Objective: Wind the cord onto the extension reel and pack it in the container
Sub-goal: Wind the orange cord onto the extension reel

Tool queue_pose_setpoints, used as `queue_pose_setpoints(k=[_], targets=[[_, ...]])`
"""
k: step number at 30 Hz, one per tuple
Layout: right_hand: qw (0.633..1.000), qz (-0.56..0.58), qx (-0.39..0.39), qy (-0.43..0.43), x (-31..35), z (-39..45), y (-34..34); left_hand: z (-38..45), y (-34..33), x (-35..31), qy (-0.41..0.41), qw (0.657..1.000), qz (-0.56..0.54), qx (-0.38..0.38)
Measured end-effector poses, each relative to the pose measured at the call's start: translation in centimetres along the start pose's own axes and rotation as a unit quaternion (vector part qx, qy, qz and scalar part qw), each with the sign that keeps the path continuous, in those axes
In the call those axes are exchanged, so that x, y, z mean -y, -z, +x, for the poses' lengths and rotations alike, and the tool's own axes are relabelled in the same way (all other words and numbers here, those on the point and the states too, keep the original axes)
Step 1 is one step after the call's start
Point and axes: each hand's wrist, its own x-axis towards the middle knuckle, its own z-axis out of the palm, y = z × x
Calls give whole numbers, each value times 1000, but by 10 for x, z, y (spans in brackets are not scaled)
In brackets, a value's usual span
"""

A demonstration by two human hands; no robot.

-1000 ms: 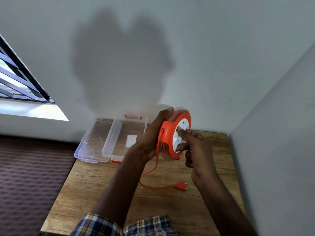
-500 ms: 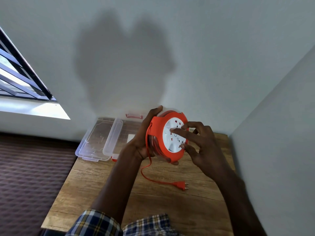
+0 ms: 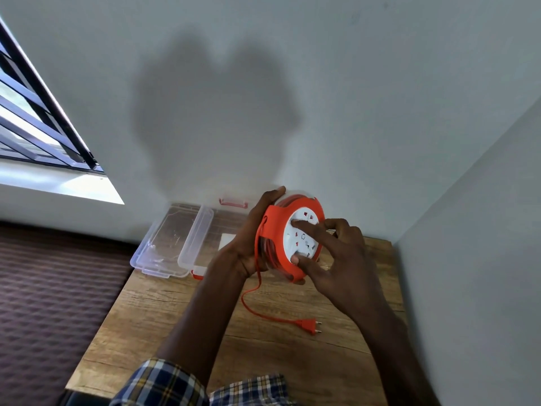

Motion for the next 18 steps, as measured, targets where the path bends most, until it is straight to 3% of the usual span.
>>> queue_pose_setpoints(k=[3,11,18], targets=[[1000,2,25,1,-4,0,-2,-1,0,2,1,1000,-7,-5],[999,15,-50,-1,-13,-3,-12,-1,-3,5,4,999,33,-16],[978,142,-121,-97,0,-4,-28,0,-4,5,-17,1000,9,-4]])
